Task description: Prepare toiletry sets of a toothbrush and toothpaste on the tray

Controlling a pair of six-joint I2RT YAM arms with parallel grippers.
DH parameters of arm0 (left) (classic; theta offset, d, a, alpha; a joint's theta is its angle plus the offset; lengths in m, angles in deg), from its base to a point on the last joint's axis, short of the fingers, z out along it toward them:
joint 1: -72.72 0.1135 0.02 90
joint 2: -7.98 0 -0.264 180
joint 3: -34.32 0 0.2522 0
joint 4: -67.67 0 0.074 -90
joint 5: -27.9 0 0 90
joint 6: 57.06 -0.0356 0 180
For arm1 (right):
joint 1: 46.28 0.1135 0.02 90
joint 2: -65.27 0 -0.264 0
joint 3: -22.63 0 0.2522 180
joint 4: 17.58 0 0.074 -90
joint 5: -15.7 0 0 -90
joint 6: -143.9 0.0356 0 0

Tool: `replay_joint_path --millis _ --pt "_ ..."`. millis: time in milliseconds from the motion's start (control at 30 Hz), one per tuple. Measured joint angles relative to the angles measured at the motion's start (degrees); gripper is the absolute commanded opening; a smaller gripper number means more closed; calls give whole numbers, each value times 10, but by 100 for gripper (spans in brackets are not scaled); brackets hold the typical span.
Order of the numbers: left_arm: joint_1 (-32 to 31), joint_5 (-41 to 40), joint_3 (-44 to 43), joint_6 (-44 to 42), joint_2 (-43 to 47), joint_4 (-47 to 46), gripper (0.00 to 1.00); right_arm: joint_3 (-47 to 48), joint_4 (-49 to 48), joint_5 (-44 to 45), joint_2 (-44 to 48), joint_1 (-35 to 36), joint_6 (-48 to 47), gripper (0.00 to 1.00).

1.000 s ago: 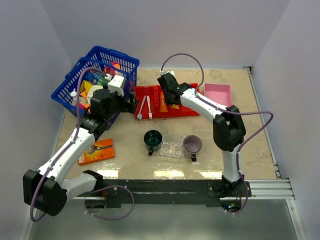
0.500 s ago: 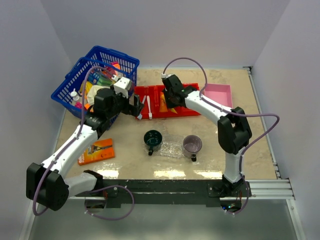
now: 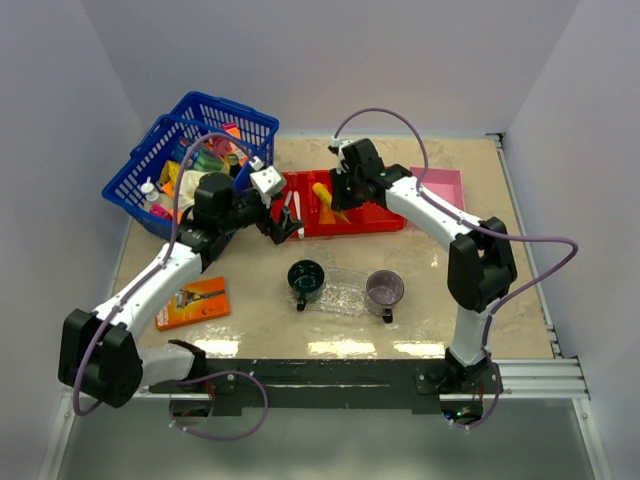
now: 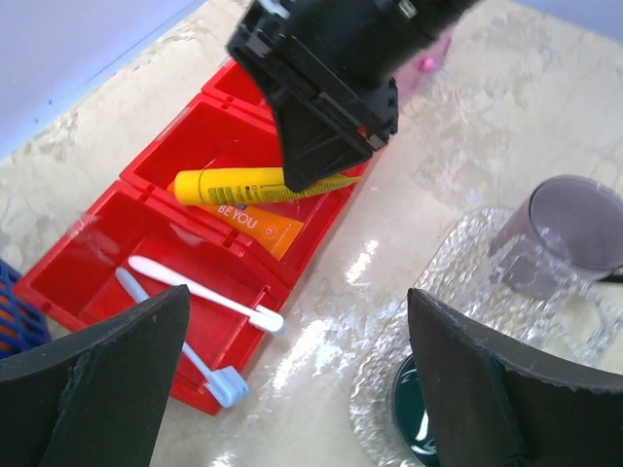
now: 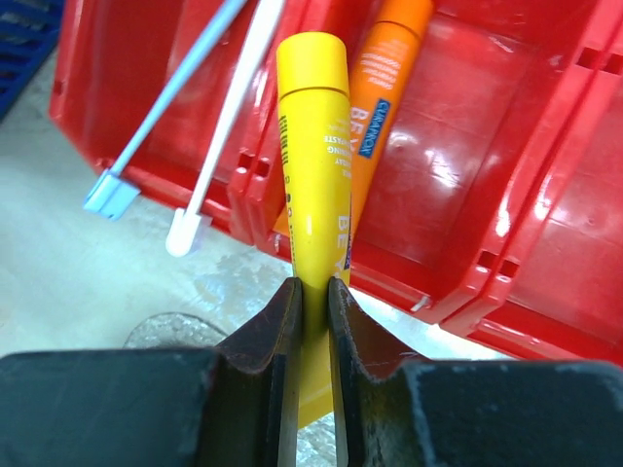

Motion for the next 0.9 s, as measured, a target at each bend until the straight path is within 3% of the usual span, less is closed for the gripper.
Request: replay_joint_path --millis 467,900 --pt "-41 9 -14 -224 -88 -23 100 0 26 -89 39 -4 -24 0" --pt "-95 -40 -47 -322 -155 -31 100 0 48 -156 54 -4 -39 0"
